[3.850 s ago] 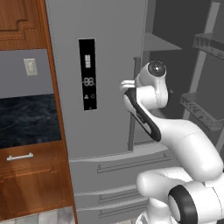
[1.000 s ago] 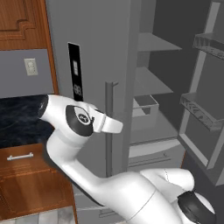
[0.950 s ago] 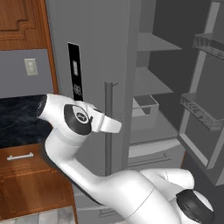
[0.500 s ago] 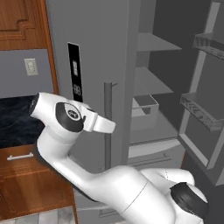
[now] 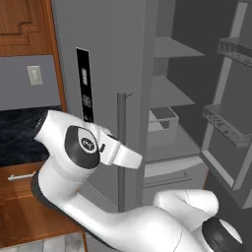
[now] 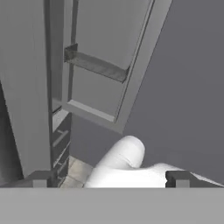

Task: Retrieve a lemon from the fridge and place it on the cutting board with the fish.

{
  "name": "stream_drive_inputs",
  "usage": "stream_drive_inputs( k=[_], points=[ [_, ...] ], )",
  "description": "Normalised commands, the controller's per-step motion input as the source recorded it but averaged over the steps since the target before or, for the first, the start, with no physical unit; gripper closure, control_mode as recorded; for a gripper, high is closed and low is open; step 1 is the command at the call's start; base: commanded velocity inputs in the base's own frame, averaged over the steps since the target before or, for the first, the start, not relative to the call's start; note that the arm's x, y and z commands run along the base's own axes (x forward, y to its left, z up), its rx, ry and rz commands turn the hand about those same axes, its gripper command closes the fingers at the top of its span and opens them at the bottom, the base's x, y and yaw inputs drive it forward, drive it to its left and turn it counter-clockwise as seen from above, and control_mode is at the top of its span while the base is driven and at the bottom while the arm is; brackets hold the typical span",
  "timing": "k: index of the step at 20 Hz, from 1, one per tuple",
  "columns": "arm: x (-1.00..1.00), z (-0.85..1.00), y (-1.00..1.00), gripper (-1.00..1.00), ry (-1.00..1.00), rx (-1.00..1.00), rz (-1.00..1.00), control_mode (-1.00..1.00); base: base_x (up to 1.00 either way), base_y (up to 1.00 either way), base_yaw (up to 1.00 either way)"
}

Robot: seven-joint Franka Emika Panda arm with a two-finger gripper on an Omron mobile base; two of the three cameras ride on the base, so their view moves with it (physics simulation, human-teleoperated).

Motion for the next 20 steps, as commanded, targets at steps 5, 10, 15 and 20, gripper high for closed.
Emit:
stream_drive_inputs(
  k=[5, 10, 15, 20],
  points=[
    [-1.00, 0.18, -1.00, -1.00, 0.04, 0.24, 0.00, -1.00, 0.00, 0.00, 0.00],
    [-0.25, 0.23, -0.98, -1.00, 0.14, 0.28, 0.00, -1.00, 0.00, 0.00, 0.00],
    [-0.13, 0.01, -0.64, -1.00, 0.01, 0.39, 0.00, -1.00, 0.00, 0.00, 0.00],
    [0.42, -0.25, -0.35, -1.00, 0.00, 0.75, 0.08, -1.00, 0.00, 0.00, 0.00]
  ],
)
